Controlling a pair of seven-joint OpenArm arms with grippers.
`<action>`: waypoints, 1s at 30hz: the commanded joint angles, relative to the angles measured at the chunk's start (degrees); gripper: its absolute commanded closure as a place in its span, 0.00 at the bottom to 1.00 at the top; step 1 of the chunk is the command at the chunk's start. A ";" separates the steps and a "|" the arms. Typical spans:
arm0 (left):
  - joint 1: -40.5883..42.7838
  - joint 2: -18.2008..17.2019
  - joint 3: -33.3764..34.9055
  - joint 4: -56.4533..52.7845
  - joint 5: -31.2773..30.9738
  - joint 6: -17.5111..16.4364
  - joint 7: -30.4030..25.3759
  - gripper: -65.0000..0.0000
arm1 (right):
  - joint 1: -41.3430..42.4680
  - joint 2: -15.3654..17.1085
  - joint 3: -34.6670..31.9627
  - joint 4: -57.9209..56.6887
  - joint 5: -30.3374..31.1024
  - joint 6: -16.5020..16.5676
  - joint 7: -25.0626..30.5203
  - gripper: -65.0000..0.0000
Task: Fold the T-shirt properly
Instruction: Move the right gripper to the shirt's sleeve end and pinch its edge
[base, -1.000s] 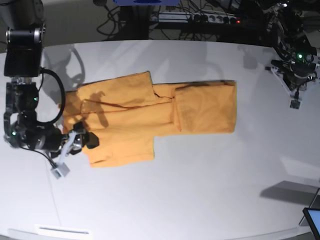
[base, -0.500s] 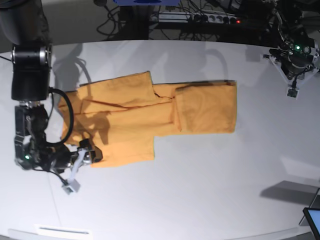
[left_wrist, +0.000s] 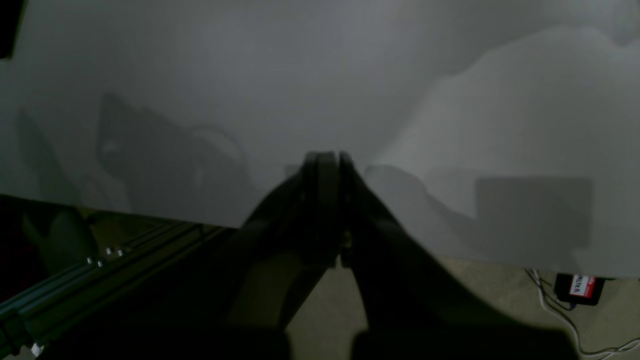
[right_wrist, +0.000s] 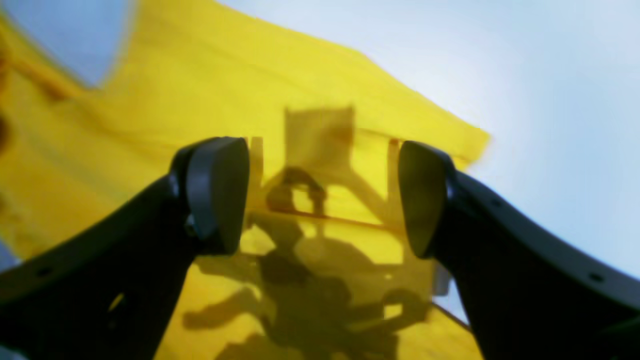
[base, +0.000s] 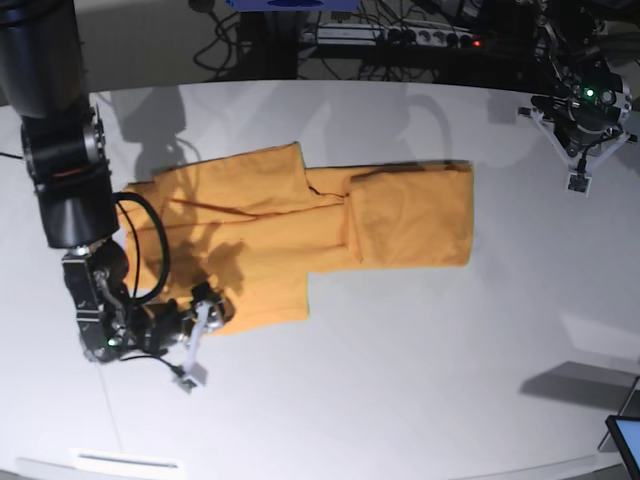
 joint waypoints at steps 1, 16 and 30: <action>-0.13 -0.86 -0.41 1.14 0.23 0.27 -0.43 1.00 | 3.19 0.31 0.19 -0.36 1.07 0.26 1.86 0.31; -0.31 -0.68 0.03 1.05 0.23 0.27 -0.43 1.00 | 8.91 1.36 0.02 -8.80 0.98 4.13 5.64 0.31; -0.04 -0.68 -0.06 1.05 0.23 0.27 -0.43 1.00 | 11.63 2.50 0.10 -17.59 0.98 9.14 10.03 0.31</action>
